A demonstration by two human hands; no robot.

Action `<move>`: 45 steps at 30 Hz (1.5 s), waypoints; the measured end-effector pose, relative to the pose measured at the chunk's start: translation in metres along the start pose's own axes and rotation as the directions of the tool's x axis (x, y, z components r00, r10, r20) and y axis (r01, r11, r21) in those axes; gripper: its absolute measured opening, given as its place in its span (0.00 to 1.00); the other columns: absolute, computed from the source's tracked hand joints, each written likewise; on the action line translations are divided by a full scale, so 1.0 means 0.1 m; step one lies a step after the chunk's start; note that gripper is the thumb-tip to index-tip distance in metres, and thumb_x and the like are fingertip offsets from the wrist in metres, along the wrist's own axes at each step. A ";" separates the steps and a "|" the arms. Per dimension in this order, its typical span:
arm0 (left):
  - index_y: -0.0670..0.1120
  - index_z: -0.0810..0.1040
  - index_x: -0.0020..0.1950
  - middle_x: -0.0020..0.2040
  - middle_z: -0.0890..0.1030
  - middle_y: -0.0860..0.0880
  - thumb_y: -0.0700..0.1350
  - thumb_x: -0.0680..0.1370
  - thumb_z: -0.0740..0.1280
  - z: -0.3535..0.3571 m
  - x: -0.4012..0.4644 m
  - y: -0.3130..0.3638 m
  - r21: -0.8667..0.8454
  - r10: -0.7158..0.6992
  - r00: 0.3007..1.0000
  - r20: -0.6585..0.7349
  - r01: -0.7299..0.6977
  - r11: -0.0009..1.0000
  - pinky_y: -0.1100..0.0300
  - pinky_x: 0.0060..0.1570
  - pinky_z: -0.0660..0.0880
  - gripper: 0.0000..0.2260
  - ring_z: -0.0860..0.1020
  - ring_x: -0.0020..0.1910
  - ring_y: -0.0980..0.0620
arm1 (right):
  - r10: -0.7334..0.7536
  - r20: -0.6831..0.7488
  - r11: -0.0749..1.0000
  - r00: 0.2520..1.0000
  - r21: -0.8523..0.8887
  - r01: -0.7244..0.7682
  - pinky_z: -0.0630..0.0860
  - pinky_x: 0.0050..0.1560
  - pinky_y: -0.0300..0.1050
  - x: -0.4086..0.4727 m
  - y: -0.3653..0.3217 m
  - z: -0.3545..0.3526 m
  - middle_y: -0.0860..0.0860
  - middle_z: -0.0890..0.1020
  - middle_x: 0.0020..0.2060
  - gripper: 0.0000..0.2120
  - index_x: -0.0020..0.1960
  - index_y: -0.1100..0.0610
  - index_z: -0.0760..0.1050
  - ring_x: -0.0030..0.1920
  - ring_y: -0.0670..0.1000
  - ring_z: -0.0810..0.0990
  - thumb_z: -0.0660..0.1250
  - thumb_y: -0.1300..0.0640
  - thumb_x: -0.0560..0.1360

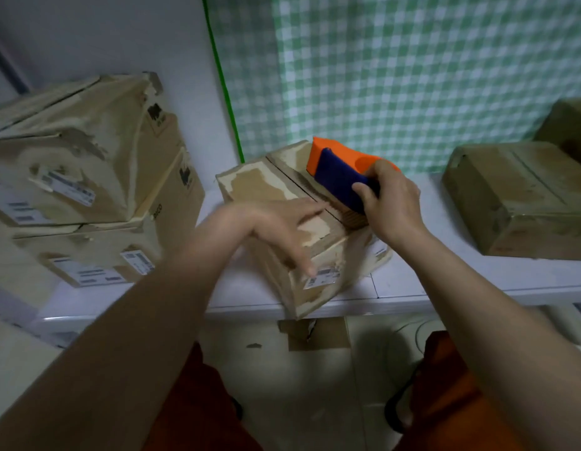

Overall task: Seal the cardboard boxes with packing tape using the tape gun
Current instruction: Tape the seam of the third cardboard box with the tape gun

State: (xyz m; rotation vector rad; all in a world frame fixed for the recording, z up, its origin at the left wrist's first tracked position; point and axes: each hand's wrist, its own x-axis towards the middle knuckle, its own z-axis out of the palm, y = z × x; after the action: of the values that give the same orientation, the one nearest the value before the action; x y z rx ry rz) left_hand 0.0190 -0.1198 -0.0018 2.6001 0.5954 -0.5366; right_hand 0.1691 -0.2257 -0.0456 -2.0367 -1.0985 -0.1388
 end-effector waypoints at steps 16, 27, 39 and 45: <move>0.40 0.69 0.69 0.68 0.68 0.32 0.69 0.75 0.55 0.80 0.45 0.72 0.514 -0.143 0.896 -0.421 0.365 0.776 0.41 0.63 0.61 0.37 0.65 0.65 0.33 | -0.062 0.097 0.998 0.993 0.027 0.059 0.68 0.44 0.46 0.21 -0.25 0.11 0.57 0.80 0.50 0.07 0.52 0.60 0.74 0.50 0.58 0.77 0.65 0.57 0.77; 0.52 0.71 0.67 0.64 0.70 0.50 0.74 0.62 0.67 0.47 0.31 -0.19 0.124 0.061 0.794 -0.605 0.018 0.992 0.49 0.67 0.63 0.40 0.65 0.65 0.49 | 0.032 0.124 0.976 0.992 0.212 -0.057 0.70 0.38 0.41 0.25 -0.13 -0.03 0.50 0.78 0.40 0.03 0.45 0.56 0.74 0.42 0.51 0.77 0.67 0.57 0.76; 0.48 0.62 0.73 0.73 0.64 0.45 0.73 0.64 0.66 0.54 0.08 -0.07 -0.125 -0.442 0.736 -0.513 0.445 0.887 0.46 0.65 0.63 0.46 0.61 0.70 0.43 | 0.011 0.393 0.738 0.920 0.618 -0.272 0.72 0.38 0.40 0.36 -0.23 -0.09 0.56 0.79 0.35 0.08 0.37 0.59 0.74 0.33 0.47 0.76 0.67 0.66 0.75; 0.49 0.75 0.51 0.46 0.75 0.52 0.38 0.77 0.63 0.05 -0.27 -0.39 -0.856 -0.561 0.673 -0.481 -0.221 0.468 0.62 0.49 0.69 0.07 0.73 0.48 0.52 | -0.125 0.584 0.698 0.802 0.626 -0.347 0.75 0.43 0.43 0.45 -0.09 -0.23 0.53 0.82 0.40 0.03 0.41 0.59 0.76 0.37 0.47 0.79 0.65 0.63 0.74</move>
State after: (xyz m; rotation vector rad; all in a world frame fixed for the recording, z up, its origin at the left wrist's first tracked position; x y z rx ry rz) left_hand -0.0238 -0.0992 -0.0057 1.5779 1.0664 0.7180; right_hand 0.1958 -0.2096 -0.0051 -1.4122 -1.1238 0.9388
